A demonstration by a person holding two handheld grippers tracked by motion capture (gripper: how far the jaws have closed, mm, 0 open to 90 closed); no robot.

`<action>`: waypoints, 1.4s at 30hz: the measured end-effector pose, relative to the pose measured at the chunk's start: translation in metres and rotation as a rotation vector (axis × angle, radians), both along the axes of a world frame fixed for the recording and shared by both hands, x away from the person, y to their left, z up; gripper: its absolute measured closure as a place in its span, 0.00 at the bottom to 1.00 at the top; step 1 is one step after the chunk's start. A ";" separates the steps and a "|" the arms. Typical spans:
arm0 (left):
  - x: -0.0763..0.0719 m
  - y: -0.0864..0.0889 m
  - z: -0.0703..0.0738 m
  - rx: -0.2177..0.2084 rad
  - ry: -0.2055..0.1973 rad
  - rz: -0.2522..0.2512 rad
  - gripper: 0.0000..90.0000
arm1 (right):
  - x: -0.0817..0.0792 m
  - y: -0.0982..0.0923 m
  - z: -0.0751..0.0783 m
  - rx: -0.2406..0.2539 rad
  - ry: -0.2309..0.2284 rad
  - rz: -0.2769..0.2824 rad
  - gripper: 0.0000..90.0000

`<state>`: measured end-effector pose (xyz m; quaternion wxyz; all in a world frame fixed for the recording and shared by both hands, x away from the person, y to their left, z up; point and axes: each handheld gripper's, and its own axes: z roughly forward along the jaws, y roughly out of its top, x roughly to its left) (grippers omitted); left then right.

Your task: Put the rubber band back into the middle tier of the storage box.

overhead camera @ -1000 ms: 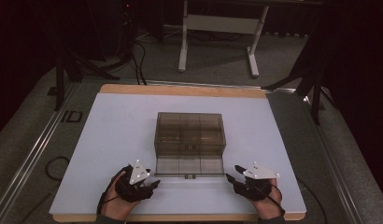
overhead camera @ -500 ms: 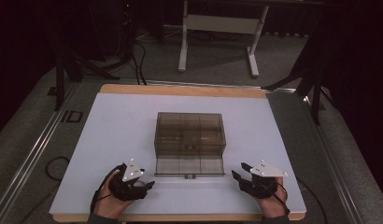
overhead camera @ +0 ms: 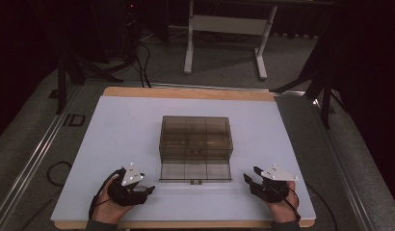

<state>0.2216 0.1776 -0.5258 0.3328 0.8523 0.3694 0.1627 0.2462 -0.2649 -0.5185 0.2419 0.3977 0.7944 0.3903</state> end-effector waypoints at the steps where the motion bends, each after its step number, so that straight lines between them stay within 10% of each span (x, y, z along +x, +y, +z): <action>1: 0.000 0.001 0.000 0.000 0.000 0.001 0.45 | 0.001 0.000 -0.001 -0.002 0.003 -0.003 0.56; 24: 0.004 0.007 -0.002 -0.020 0.032 0.015 0.50 | 0.014 0.001 -0.026 -0.085 0.087 -0.027 0.51; 42: 0.006 0.024 0.003 0.021 0.047 0.005 0.45 | 0.018 -0.005 -0.032 -0.036 0.124 -0.025 0.48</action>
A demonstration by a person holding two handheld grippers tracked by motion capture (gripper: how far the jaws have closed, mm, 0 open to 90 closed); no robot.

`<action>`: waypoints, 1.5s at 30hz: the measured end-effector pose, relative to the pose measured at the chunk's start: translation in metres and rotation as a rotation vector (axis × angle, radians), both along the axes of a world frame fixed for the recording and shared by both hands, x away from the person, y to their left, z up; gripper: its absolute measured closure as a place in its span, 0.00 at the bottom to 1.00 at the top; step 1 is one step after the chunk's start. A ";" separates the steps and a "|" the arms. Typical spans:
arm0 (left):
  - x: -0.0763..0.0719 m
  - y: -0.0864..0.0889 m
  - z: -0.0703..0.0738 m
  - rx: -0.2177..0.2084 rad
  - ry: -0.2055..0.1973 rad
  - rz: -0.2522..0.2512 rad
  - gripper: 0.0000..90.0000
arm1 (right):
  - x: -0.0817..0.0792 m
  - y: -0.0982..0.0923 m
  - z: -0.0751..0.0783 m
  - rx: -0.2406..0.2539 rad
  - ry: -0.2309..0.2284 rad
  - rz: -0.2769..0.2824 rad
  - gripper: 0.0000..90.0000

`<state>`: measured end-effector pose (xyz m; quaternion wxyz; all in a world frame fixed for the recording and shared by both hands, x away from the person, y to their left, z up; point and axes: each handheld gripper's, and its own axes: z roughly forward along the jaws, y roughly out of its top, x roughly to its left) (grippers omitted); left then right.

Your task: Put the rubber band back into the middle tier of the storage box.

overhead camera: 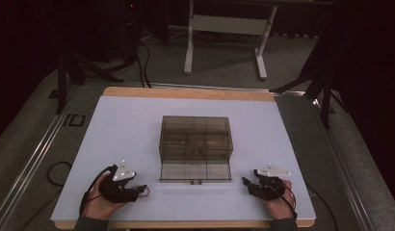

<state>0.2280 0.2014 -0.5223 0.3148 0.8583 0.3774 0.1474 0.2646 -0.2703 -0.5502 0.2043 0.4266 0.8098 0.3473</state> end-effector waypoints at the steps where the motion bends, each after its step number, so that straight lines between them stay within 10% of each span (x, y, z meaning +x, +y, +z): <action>1: 0.000 0.001 0.000 0.009 0.004 -0.006 0.45 | 0.000 0.000 0.000 0.001 0.000 0.000 0.48; 45: -0.001 -0.006 -0.008 0.143 0.119 -0.161 0.44 | 0.000 -0.001 -0.001 0.006 -0.003 0.001 0.48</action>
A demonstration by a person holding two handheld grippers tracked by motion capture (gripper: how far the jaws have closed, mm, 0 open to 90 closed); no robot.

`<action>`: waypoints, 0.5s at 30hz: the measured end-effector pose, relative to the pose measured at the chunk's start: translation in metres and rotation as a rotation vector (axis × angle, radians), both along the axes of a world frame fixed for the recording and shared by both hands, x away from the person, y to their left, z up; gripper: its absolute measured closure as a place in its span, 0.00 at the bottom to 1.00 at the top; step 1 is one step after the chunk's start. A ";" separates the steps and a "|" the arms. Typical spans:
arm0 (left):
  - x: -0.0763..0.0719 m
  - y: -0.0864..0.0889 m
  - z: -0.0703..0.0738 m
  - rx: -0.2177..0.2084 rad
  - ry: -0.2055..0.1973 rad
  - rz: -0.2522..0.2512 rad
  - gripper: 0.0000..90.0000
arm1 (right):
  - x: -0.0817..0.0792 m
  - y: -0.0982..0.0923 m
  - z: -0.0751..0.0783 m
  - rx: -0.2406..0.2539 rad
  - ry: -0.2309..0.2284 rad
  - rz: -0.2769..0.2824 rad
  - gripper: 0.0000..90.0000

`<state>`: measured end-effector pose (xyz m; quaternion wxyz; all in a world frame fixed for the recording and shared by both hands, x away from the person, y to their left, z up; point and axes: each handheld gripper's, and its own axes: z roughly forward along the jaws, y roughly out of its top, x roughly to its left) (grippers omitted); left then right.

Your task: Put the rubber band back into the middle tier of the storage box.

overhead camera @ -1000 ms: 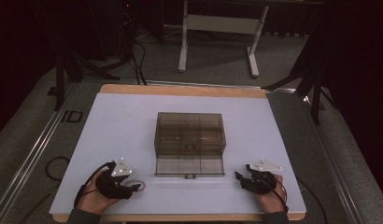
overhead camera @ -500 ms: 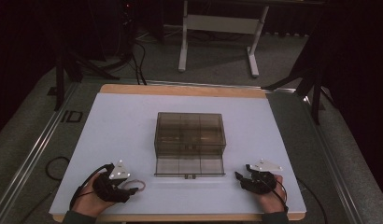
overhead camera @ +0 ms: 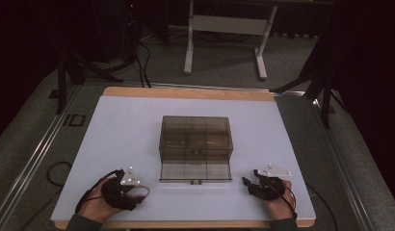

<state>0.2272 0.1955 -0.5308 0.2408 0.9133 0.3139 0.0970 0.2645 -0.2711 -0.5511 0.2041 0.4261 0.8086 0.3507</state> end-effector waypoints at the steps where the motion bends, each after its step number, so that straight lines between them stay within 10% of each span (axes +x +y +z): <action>1: 0.001 0.000 0.000 0.002 -0.001 0.001 0.44 | 0.000 0.000 0.000 0.000 0.000 0.000 0.48; 15: 0.009 -0.001 0.000 0.013 0.017 0.021 0.42 | 0.000 0.000 0.000 0.001 0.001 -0.001 0.48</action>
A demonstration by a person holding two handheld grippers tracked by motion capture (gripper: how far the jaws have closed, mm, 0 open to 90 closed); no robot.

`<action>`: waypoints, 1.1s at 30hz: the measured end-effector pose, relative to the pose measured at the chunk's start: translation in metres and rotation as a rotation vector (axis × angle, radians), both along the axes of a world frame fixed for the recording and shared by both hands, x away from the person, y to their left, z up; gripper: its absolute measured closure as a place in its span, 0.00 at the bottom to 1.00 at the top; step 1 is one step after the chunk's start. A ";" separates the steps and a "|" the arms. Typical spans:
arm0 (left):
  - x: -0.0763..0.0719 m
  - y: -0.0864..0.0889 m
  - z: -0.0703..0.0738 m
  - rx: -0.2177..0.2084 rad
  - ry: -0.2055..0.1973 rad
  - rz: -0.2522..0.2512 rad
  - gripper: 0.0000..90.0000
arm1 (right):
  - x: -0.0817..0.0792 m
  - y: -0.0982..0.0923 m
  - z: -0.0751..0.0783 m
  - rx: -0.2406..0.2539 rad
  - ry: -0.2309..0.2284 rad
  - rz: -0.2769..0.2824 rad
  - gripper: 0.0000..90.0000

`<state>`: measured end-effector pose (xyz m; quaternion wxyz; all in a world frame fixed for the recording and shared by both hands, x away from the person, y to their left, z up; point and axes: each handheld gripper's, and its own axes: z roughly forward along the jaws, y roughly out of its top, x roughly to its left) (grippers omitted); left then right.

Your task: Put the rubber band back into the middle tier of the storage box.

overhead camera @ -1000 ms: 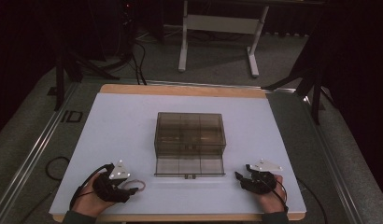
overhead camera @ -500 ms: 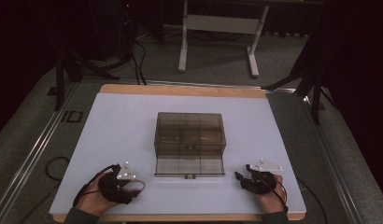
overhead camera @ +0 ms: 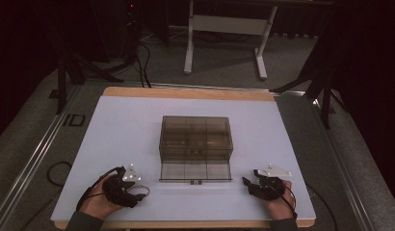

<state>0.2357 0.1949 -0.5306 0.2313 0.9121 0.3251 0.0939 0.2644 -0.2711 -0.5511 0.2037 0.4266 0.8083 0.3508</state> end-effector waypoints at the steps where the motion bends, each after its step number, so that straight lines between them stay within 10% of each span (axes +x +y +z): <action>1: 0.002 0.000 0.001 -0.005 0.021 0.005 0.45 | 0.000 0.000 0.000 0.000 0.000 0.000 0.48; 19: 0.016 0.002 0.008 0.068 0.074 0.026 0.89 | 0.000 0.000 0.000 0.004 0.001 -0.001 0.48; 33: 0.018 0.005 0.015 0.075 0.092 0.040 0.95 | 0.000 0.000 0.000 0.006 0.002 -0.001 0.48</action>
